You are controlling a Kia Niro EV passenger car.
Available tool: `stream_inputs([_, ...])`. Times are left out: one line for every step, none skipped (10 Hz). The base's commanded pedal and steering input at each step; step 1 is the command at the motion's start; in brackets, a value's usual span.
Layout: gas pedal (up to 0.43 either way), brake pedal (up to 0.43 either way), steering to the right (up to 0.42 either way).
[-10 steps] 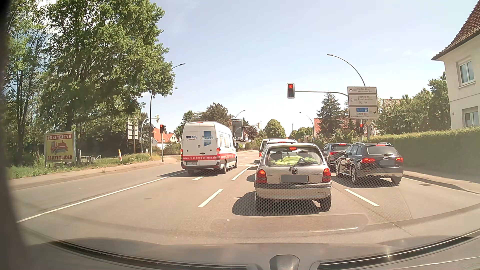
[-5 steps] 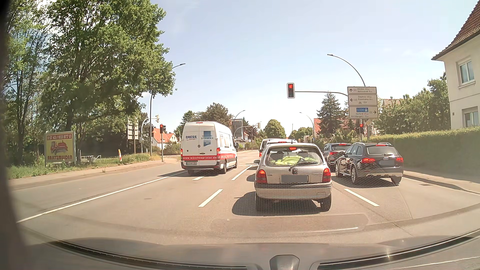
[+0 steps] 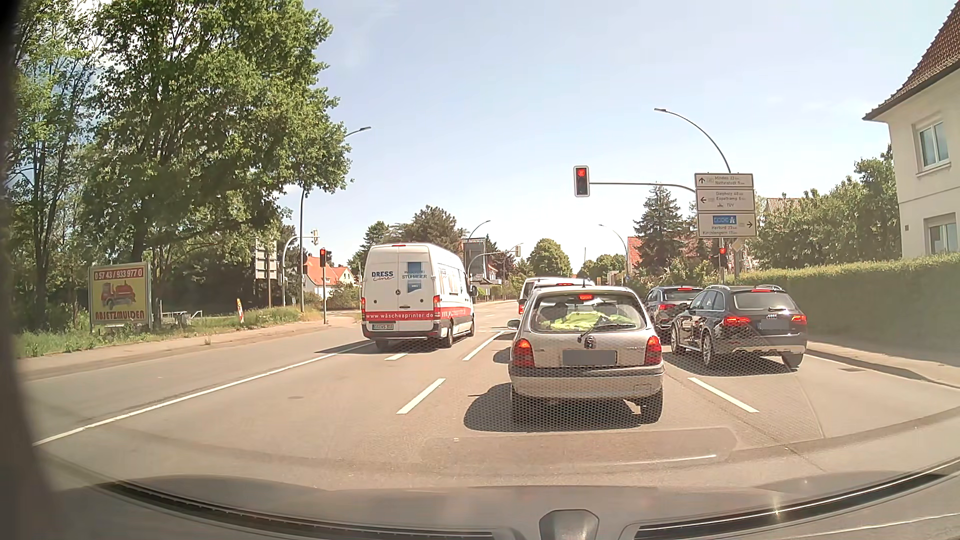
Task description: Follow the waypoints while adhering to traffic rules and regulations
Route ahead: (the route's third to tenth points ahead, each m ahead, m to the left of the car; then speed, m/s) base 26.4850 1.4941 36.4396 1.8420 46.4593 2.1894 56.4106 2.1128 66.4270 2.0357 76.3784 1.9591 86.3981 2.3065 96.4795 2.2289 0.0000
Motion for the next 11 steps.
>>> stream_inputs([0.000, 0.006, 0.020])
stream_inputs([0.000, 0.012, 0.020])
stream_inputs([0.000, 0.006, 0.020])
stream_inputs([0.000, 0.006, 0.020])
stream_inputs([0.000, 0.006, 0.020])
stream_inputs([0.000, 0.012, 0.020])
stream_inputs([0.000, 0.006, 0.020])
stream_inputs([0.000, 0.006, 0.020])
stream_inputs([0.000, 0.006, 0.020])
stream_inputs([0.000, 0.006, 0.020])
stream_inputs([0.000, 0.006, 0.020])
